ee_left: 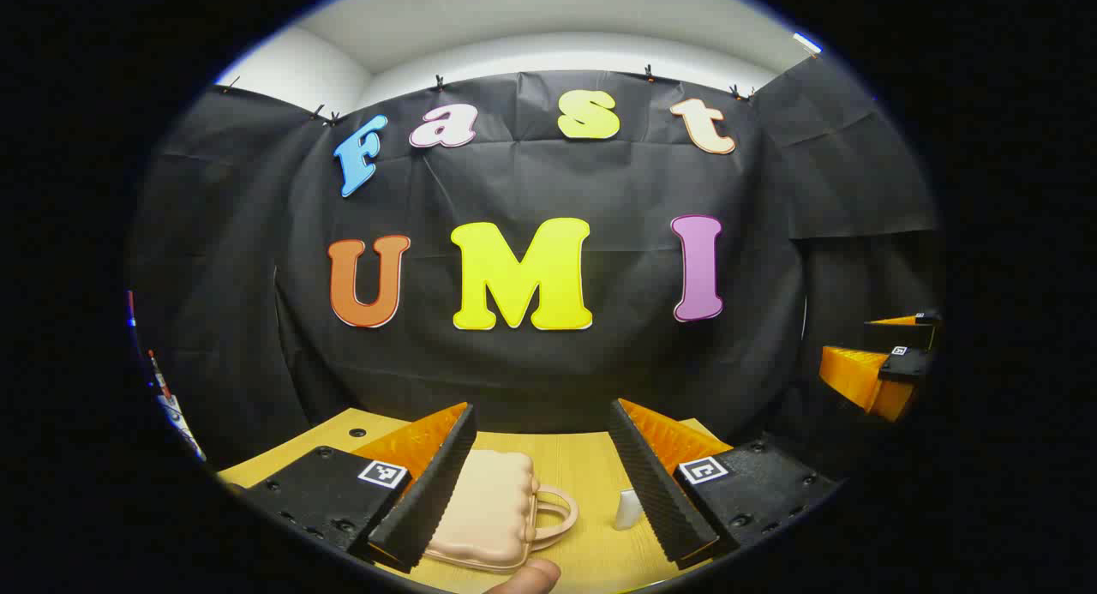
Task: First open the suitcase, pack the skin care products into it, and then close the suitcase.
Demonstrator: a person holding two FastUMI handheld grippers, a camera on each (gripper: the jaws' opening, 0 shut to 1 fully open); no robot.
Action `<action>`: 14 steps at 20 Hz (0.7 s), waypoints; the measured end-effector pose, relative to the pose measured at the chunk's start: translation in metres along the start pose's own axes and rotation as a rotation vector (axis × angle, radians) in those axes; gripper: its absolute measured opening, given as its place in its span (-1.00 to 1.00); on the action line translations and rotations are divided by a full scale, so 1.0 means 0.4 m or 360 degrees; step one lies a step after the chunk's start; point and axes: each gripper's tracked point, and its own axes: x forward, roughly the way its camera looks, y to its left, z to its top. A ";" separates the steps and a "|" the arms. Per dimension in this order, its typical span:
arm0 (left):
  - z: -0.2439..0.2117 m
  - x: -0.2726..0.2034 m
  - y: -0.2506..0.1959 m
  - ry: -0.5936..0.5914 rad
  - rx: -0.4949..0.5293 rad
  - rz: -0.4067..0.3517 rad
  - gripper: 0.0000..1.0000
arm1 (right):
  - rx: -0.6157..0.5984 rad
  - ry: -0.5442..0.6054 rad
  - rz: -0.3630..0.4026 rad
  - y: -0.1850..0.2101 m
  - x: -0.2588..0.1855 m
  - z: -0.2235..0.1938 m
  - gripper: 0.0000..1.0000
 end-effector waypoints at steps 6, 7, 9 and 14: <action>-0.020 0.009 -0.002 0.0040 -0.0012 0.0004 0.98 | -0.0023 -0.0002 0.0010 0.009 0.010 0.005 0.62; -0.021 0.010 -0.004 0.0043 -0.0010 -0.0001 0.98 | -0.0032 -0.0002 0.0009 0.009 0.010 0.004 0.61; -0.024 0.011 -0.008 0.0043 -0.0002 -0.0009 0.97 | -0.0029 0.0004 0.0007 0.009 0.010 0.001 0.62; -0.029 0.017 -0.015 0.0056 -0.0001 -0.0029 0.97 | -0.0030 0.0019 -0.0018 -0.001 0.009 -0.012 0.61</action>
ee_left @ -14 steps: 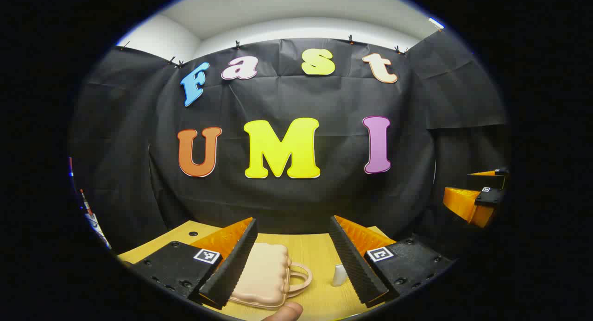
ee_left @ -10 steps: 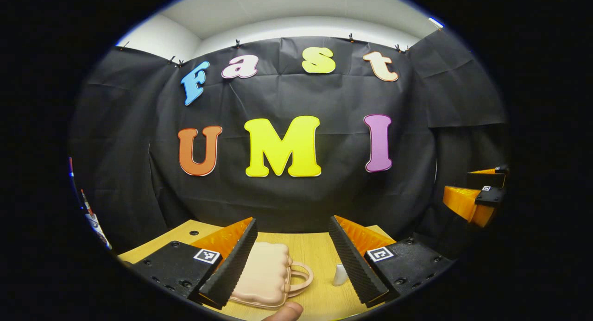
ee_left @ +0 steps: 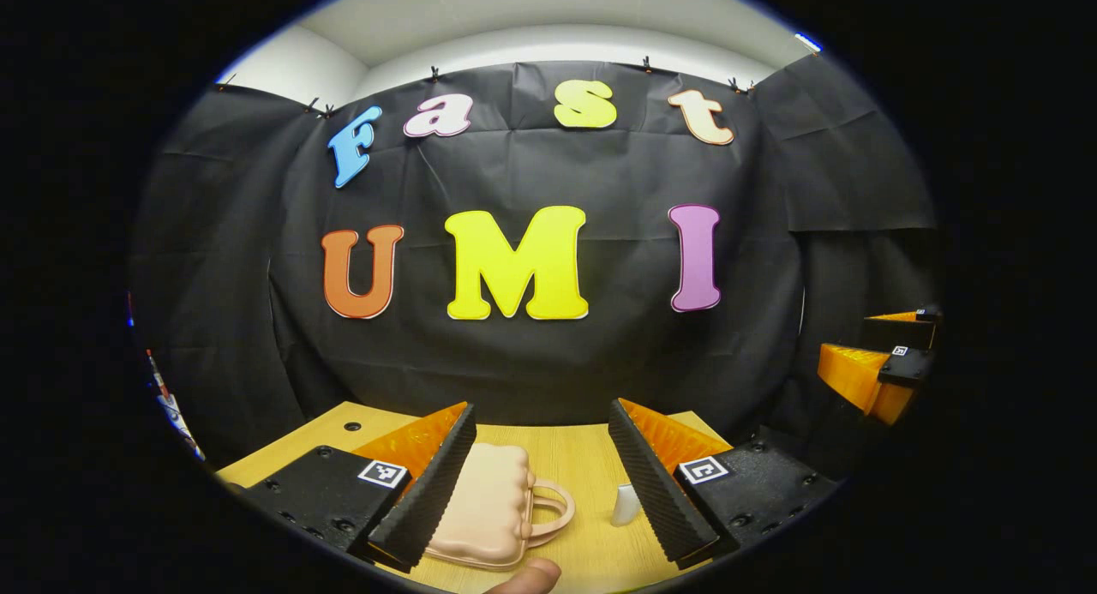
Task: First open the suitcase, pack the skin care products into it, and then close the suitcase.
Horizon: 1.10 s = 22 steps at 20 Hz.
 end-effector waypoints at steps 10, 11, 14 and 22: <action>-0.117 0.043 0.036 0.0018 0.0228 -0.0005 0.98 | -0.0018 0.0021 -0.0086 -0.049 -0.010 -0.024 0.62; -0.153 0.051 0.038 0.0046 0.0277 -0.0014 0.98 | -0.0016 0.0032 -0.0098 -0.054 -0.012 -0.032 0.62; -0.253 0.067 0.034 0.0122 0.0437 -0.0059 0.98 | -0.0021 0.0048 -0.0135 -0.075 -0.018 -0.050 0.62; -0.504 0.103 -0.025 0.0306 0.0974 -0.0233 0.97 | 0.0014 0.0104 -0.0217 -0.132 -0.033 -0.101 0.62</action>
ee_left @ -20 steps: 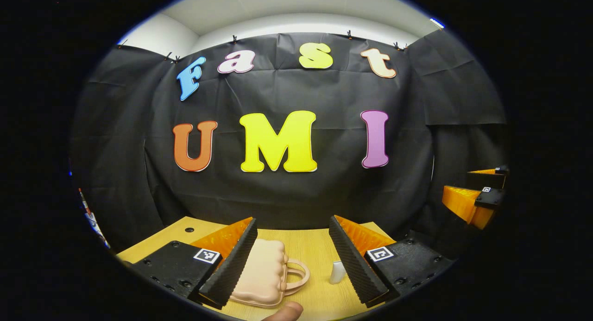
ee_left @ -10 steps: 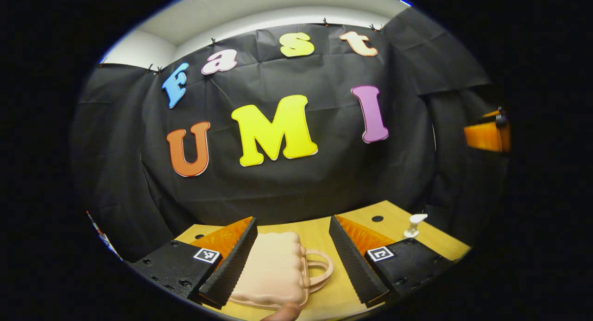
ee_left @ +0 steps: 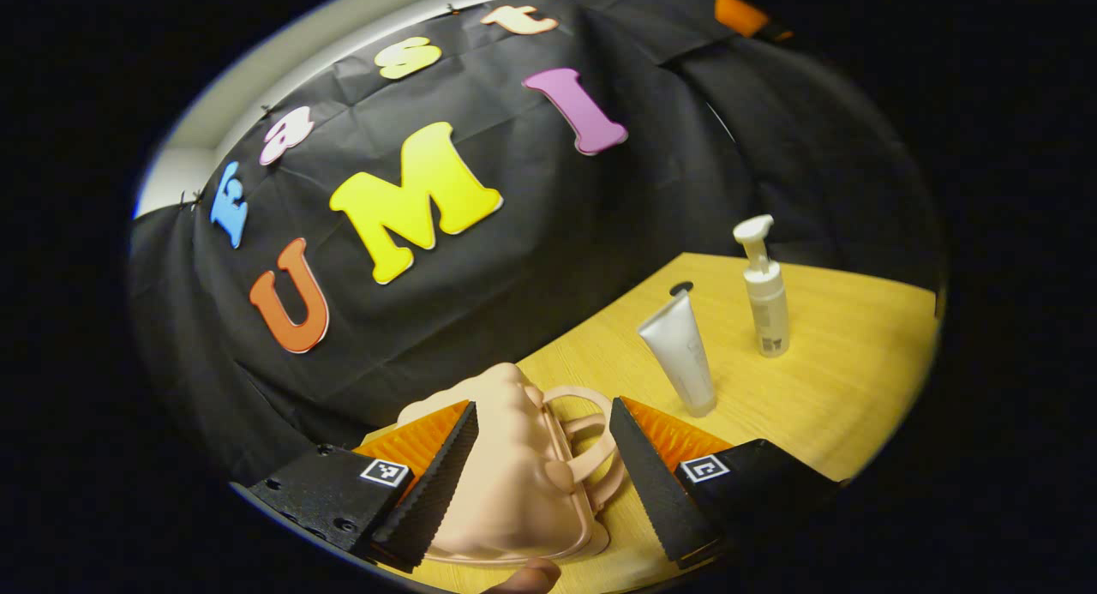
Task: First open the suitcase, pack the skin care products into it, and then close the suitcase.
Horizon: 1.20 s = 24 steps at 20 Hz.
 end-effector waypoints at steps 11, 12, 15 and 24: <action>-0.140 0.126 -0.010 0.0254 0.0777 0.0100 0.79 | 0.0016 0.0099 -0.0007 -0.063 -0.018 -0.080 0.63; -0.143 0.132 -0.009 0.0285 0.0821 0.0100 0.57 | 0.0014 0.0111 0.0006 -0.061 -0.023 -0.088 0.62; -0.148 0.139 -0.013 0.0328 0.0923 0.0113 0.22 | 0.0005 0.0117 0.0047 -0.054 -0.028 -0.093 0.62; -0.148 0.137 -0.019 0.0443 0.0966 -0.0068 -0.84 | -0.0032 0.0111 0.0130 -0.030 -0.045 -0.086 0.63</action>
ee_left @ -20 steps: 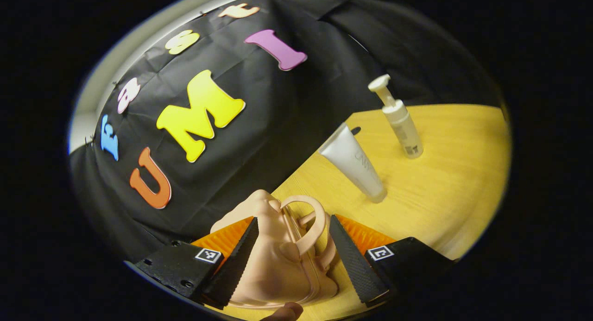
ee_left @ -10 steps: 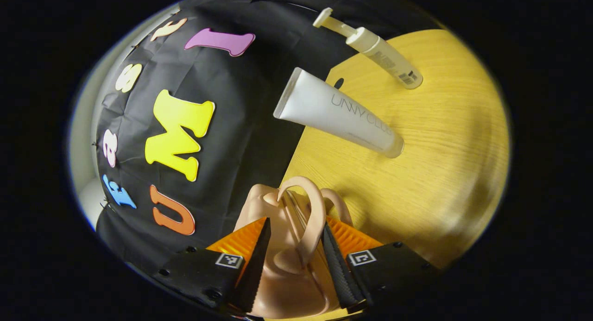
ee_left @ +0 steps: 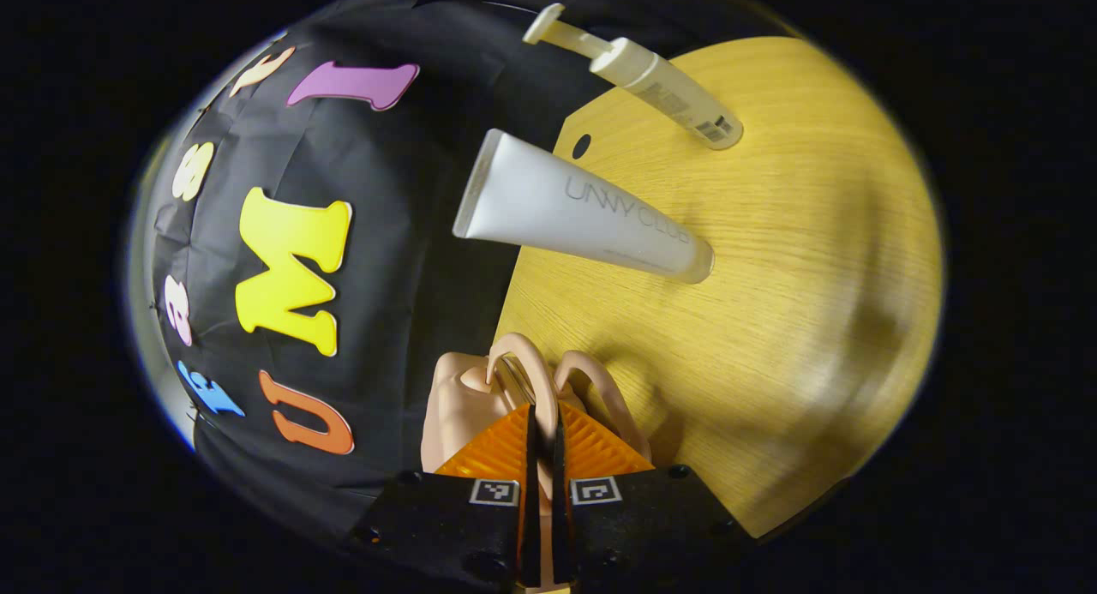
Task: First open the suitcase, pack the skin care products into it, and then close the suitcase.
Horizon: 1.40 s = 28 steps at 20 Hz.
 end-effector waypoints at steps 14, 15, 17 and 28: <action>-0.109 -0.109 0.423 -0.0091 -0.0536 0.0121 -0.94 | 0.0025 -0.0018 0.0056 0.157 0.042 0.059 0.62; -0.138 -0.112 0.462 -0.0090 -0.0602 0.0133 -0.94 | 0.0027 -0.0013 0.0063 0.175 0.048 0.064 0.62; -0.203 -0.118 0.528 -0.0092 -0.0737 0.0153 -0.95 | 0.0017 -0.0006 0.0062 0.206 0.061 0.067 0.62; -0.677 -0.070 0.695 0.0132 -0.1041 0.0293 -0.94 | -0.0059 0.0049 0.0069 0.368 0.105 0.087 0.62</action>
